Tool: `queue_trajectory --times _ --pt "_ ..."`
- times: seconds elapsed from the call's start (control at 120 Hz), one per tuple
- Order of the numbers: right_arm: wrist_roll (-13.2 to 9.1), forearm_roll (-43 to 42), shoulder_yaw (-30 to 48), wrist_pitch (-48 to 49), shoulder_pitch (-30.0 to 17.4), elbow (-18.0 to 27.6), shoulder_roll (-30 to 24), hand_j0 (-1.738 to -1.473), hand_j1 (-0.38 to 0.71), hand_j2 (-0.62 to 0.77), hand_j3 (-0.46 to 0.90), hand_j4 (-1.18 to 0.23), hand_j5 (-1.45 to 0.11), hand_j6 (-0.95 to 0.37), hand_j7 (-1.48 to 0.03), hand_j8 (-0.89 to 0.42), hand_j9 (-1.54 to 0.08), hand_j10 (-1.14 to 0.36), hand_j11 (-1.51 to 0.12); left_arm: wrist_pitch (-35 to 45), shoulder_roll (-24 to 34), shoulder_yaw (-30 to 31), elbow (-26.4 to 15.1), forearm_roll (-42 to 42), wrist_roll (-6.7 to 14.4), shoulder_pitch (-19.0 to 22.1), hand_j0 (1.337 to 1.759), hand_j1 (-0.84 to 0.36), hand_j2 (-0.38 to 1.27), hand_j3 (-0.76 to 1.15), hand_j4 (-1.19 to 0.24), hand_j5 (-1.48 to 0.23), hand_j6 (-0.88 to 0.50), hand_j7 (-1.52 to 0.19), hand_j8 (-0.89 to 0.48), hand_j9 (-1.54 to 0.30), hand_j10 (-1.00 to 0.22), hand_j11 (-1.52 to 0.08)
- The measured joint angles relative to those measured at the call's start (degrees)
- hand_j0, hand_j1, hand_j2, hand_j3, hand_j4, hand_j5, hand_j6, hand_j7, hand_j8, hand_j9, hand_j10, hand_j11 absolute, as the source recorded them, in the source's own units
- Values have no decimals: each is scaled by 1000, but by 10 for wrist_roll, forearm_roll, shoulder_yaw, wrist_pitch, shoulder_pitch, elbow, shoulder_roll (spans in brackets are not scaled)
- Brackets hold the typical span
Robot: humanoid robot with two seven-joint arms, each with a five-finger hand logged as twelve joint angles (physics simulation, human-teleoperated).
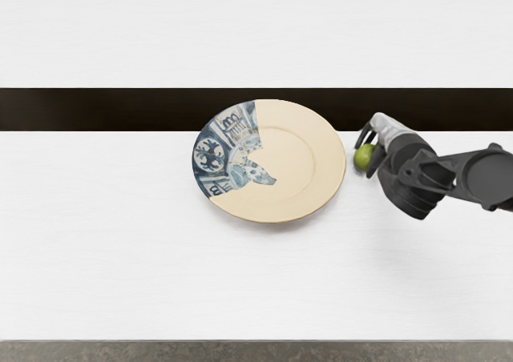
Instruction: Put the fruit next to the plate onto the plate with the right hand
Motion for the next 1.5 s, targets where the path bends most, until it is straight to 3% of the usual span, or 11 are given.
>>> queue_trajectory --times 0.25,0.325,0.533,0.908,0.917,0.95,1.067,1.208,1.342,1.5 --pt "0 6 41 1 0 -27 -3 -1653 338 471 1 -800 -1215 -338 -1109 -311 -1163 -698 -1180 0 0 0 0 0 0 0 1658 337 2 0 -10 -13 -10 -13 -10 -13 -10 -13" --pt "0 5 61 1 2 -32 -3 -1654 342 513 2 -810 -1216 -344 -1117 -339 -1176 -720 -1190 0 0 0 0 0 0 0 1658 337 2 0 -10 -13 -10 -13 -10 -13 -10 -13" --pt "1 6 114 1 10 -36 5 -1658 319 484 2 -810 -1250 -346 -1128 -319 -1221 -771 -1237 0 0 0 0 0 0 0 1658 337 2 0 -10 -13 -10 -13 -10 -13 -10 -13" --pt "1 5 132 2 34 -36 118 -1658 324 491 2 -803 -1283 -331 -1133 -292 -1246 -806 -1265 0 0 0 0 0 0 0 1658 337 2 0 -10 -13 -10 -13 -10 -13 -10 -13" --pt "1 5 132 1 34 -36 120 -1657 330 495 -7 -812 -1263 -395 -1133 -302 -1229 -815 -1245 0 0 0 0 0 0 0 1658 337 2 0 -10 -13 -10 -13 -10 -13 -10 -13" --pt "1 3 133 0 34 -37 126 -1656 315 489 -2 -805 -1216 -414 -1109 -347 -1187 -807 -1200 0 0 0 0 0 0 0 1658 337 2 0 -10 -13 -10 -13 -10 -13 -10 -13" --pt "0 -1 133 -1 31 -38 137 -1657 154 267 0 -561 -828 -321 -766 -302 -812 -562 -819 0 0 0 0 0 0 0 1658 337 2 0 -10 -13 -10 -13 -10 -13 -10 -13" --pt "0 -2 155 -2 20 -38 137 -1658 -41 125 0 -328 -476 -209 -445 -199 -468 -329 -471 0 0 0 0 0 0 0 1658 337 2 0 -10 -13 -10 -13 -10 -13 -10 -13" --pt "0 1 222 -2 -8 -37 115 -1658 -183 65 0 -176 -255 -115 -238 -109 -250 -177 -252 0 0 0 0 0 0 0 1658 337 2 0 -10 -13 -10 -13 -10 -13 -10 -13" --pt "0 2 299 -2 -47 -26 69 -1658 -273 30 0 -81 -117 -53 -110 -51 -115 -82 -116 0 0 0 0 0 0 0 1658 337 2 0 -10 -13 -10 -13 -10 -13 -10 -13"
